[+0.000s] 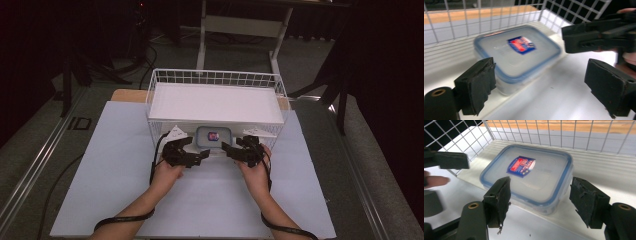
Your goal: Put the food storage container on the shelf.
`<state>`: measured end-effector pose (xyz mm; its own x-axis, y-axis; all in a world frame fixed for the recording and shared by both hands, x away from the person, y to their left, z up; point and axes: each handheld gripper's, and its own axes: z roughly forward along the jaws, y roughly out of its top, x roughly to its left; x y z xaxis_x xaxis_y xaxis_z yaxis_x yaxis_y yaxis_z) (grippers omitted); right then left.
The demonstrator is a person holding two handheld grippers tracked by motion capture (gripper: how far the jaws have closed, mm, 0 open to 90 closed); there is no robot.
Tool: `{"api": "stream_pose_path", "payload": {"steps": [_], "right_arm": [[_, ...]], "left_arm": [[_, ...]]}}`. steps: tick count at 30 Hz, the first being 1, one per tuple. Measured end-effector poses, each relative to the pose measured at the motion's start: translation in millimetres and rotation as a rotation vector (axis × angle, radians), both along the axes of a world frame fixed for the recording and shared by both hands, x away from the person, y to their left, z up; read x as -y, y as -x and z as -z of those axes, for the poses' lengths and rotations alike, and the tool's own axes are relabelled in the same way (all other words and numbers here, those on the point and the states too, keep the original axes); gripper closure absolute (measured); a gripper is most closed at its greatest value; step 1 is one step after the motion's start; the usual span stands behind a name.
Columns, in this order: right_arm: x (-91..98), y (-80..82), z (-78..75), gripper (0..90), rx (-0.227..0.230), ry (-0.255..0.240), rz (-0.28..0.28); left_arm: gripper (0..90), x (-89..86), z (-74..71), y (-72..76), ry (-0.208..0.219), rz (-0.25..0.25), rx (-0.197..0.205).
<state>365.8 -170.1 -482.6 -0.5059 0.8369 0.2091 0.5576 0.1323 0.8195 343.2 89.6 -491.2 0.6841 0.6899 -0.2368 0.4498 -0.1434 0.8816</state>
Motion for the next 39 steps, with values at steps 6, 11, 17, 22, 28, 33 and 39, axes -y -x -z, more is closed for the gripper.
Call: {"api": "stream_pose_path", "payload": {"steps": [6, 11, 17, 22, 28, 33, 39], "right_arm": [[0.5, 16.3, -9.7, 40.3, 0.001, -0.005, -0.007], [-3.5, 26.5, -11.5, 46.8, 0.007, 0.013, -0.028], [-11.0, 31.0, -5.9, 70.4, 0.007, 0.031, -0.063], [-20.9, 27.8, 4.8, 89.7, -0.054, 0.081, -0.096], [-30.8, 23.0, 16.0, 90.0, -0.047, 0.106, -0.098], [-36.3, 14.7, 24.3, 90.0, -0.06, 0.112, -0.079], [-40.1, 6.3, 28.8, 90.0, -0.062, 0.116, -0.065]], "left_arm": [[9.2, -6.6, -11.9, 24.7, 0.021, 0.012, 0.024], [2.1, -15.3, -20.8, 45.7, 0.039, 0.0, 0.033], [2.1, -25.7, -18.9, 67.2, 0.018, 0.022, 0.029], [2.1, -34.5, -10.5, 83.0, 0.02, 0.004, 0.025], [2.0, -39.0, 5.0, 95.1, -0.009, -0.021, 0.035], [2.1, -41.0, 11.4, 93.2, -0.008, -0.023, 0.033], [2.1, -38.8, 14.4, 92.5, -0.023, -0.013, 0.041]]}}
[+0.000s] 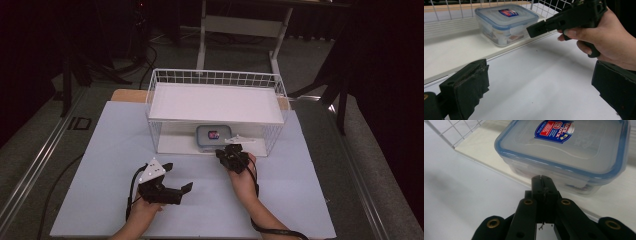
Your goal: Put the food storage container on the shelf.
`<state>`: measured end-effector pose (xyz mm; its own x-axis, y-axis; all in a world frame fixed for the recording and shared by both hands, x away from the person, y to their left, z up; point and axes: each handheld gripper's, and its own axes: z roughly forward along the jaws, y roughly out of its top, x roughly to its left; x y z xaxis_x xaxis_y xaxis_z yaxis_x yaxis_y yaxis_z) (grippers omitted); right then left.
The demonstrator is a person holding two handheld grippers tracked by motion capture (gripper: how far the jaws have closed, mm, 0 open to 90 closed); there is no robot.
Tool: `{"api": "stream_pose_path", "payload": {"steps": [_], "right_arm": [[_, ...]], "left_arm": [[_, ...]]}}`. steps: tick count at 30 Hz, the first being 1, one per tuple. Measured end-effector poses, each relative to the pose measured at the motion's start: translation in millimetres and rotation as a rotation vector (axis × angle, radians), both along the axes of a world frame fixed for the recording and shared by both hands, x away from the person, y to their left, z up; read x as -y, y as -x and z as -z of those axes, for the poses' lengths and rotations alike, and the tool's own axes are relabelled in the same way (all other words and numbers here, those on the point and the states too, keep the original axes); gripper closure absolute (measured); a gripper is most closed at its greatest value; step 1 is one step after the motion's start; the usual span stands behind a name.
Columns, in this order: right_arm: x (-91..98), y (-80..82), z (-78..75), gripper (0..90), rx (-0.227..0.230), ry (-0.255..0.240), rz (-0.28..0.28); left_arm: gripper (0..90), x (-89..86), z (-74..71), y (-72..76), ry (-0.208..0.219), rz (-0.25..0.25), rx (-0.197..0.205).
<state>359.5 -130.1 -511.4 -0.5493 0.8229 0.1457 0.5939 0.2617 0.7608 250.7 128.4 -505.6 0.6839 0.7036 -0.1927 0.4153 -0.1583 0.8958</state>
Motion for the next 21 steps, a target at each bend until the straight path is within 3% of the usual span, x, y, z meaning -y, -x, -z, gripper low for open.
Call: {"api": "stream_pose_path", "payload": {"steps": [3, 21], "right_arm": [[-0.2, -2.6, 1.2, 90.0, -0.005, -0.008, 0.008], [-18.0, -22.3, 3.9, 90.0, -0.013, -0.051, 0.028]], "left_arm": [[2.1, 0.8, 0.8, -0.1, -0.015, 0.0, 0.004], [2.1, -1.8, 2.2, -0.5, -0.012, -0.006, 0.001]]}}
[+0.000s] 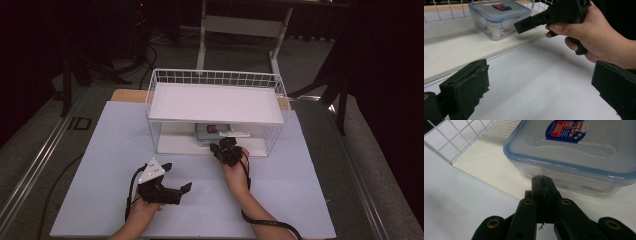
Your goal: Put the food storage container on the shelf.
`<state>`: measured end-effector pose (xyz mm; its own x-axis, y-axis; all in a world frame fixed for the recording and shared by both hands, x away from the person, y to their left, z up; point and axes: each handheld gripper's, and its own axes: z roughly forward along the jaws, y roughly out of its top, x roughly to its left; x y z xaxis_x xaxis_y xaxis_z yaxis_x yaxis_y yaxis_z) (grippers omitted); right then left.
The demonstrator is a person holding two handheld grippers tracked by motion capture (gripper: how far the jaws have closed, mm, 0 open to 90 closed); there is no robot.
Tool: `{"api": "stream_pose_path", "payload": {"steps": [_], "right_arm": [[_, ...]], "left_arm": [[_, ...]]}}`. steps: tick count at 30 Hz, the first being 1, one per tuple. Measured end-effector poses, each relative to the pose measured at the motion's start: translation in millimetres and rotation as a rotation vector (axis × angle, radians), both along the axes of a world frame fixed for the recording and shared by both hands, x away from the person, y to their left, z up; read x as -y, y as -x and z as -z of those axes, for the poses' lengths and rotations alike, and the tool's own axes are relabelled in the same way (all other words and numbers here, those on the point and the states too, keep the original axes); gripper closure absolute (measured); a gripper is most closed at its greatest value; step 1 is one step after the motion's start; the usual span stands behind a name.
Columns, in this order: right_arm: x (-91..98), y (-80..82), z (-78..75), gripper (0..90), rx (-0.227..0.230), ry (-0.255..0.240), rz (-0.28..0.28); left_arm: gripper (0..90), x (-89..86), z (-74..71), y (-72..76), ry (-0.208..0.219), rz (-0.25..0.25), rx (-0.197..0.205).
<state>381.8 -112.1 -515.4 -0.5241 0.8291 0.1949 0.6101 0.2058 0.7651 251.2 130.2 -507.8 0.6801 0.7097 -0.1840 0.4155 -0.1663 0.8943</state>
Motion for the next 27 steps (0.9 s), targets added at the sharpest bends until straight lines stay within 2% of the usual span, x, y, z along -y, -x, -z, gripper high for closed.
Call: {"api": "stream_pose_path", "payload": {"steps": [2, 4, 7, 14, 19, 23, 24, 26, 27], "right_arm": [[-2.0, -2.7, 0.8, 90.0, 0.003, 0.001, 0.002], [-3.3, -7.2, 2.0, 90.0, -0.012, -0.014, 0.014], [-5.4, -9.5, 1.5, 90.0, 0.004, 0.005, 0.022], [-8.7, -14.4, -0.5, 89.9, -0.005, 0.002, 0.022], [-11.1, -13.4, -1.2, 89.3, 0.015, 0.009, 0.014], [-7.9, -5.4, -2.4, 81.3, 0.044, 0.008, -0.002], [-6.9, -1.8, -3.0, 77.8, 0.044, 0.004, -0.007], [-6.3, 0.6, -3.1, 76.9, 0.042, -0.002, -0.014], [-4.1, 6.7, -3.1, 72.2, 0.056, 0.007, -0.025]], "left_arm": [[2.1, 0.5, -0.1, 0.2, 0.0, 0.0, -0.001], [2.1, 0.6, -0.5, 0.9, 0.0, 0.003, 0.004], [2.1, 0.7, -1.1, 1.8, -0.001, 0.005, 0.01], [2.1, 0.1, -0.3, 1.2, -0.001, 0.005, 0.005], [2.1, 0.1, -0.9, 2.2, -0.009, 0.004, 0.013], [2.1, -0.1, -0.9, 2.1, -0.005, 0.001, 0.013], [2.1, 0.0, -1.0, 2.1, -0.003, 0.002, 0.013], [2.1, 0.6, -1.7, 2.4, -0.004, 0.002, 0.015], [2.1, 0.8, -2.2, 2.4, -0.004, 0.005, 0.019]]}}
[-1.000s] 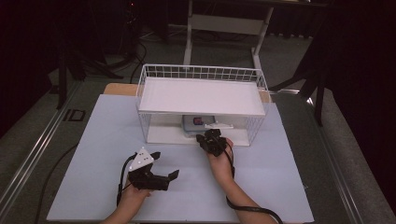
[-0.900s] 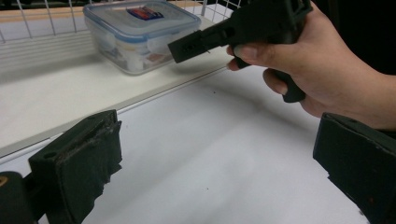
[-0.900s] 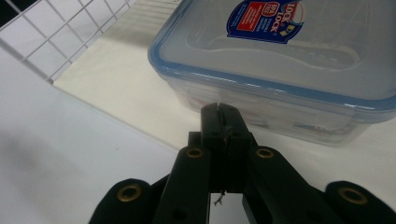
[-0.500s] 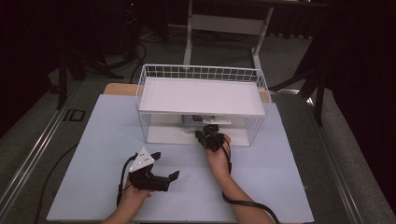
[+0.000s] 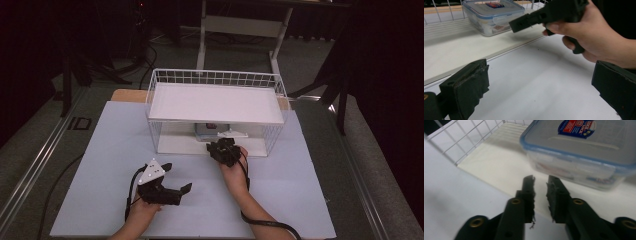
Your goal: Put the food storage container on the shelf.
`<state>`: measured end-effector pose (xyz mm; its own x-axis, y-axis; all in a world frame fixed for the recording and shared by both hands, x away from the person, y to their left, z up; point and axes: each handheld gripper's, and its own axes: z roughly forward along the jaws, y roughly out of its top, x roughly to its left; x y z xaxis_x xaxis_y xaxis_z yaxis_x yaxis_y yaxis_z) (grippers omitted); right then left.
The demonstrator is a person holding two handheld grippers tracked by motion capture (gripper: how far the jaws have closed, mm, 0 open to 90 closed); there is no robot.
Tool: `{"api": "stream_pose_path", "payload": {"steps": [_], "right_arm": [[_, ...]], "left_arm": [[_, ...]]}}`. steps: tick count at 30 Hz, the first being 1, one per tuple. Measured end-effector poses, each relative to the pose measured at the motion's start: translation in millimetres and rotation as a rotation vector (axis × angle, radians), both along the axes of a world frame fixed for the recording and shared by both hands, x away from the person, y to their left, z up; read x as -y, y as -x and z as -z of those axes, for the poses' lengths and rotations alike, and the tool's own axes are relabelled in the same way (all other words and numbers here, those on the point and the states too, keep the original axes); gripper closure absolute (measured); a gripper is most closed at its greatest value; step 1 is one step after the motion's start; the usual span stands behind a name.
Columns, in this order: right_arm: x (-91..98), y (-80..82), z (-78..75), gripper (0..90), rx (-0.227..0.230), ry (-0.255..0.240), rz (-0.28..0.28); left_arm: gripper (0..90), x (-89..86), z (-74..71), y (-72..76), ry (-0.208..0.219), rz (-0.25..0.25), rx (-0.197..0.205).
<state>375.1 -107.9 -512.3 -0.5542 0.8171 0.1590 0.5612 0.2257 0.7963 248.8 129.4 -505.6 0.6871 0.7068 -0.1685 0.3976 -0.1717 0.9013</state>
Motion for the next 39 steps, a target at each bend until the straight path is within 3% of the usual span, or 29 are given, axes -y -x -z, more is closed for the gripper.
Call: {"api": "stream_pose_path", "payload": {"steps": [4, 6, 8, 10, 14, 18, 23, 35, 39], "right_arm": [[3.6, 14.1, -0.6, 53.2, 0.025, -0.016, -0.023], [6.6, 22.4, -0.2, 40.9, 0.028, -0.052, -0.041], [8.4, 26.8, -0.1, 34.3, 0.036, -0.067, -0.045], [12.1, 30.8, -0.2, 23.7, 0.016, -0.097, -0.07], [20.9, 40.5, -3.3, 16.4, 0.014, -0.115, -0.115], [29.2, 51.2, -5.4, 15.1, 0.051, -0.089, -0.121], [41.6, 60.5, -7.0, 15.1, 0.046, -0.075, -0.115], [67.9, 84.6, -13.0, 15.2, 0.097, -0.019, -0.129], [73.4, 90.9, -8.4, 15.2, 0.098, -0.018, -0.135]], "left_arm": [[2.1, 1.2, -2.0, -0.9, 0.002, -0.001, 0.011], [2.1, 1.8, -2.5, -1.5, 0.003, -0.002, 0.009], [2.1, 2.7, -2.8, -0.9, 0.003, -0.003, 0.008], [2.1, 4.0, -3.1, 0.5, 0.0, 0.001, 0.012], [2.1, 5.8, -4.3, 2.6, -0.005, 0.01, 0.023], [2.1, 6.9, -4.2, 2.6, -0.006, 0.013, 0.019], [2.1, 7.1, -4.7, 3.3, -0.004, 0.019, 0.021], [2.1, 9.6, -3.1, 3.2, -0.004, 0.029, 0.018], [2.1, 10.1, -2.6, 3.4, -0.008, 0.029, 0.018]]}}
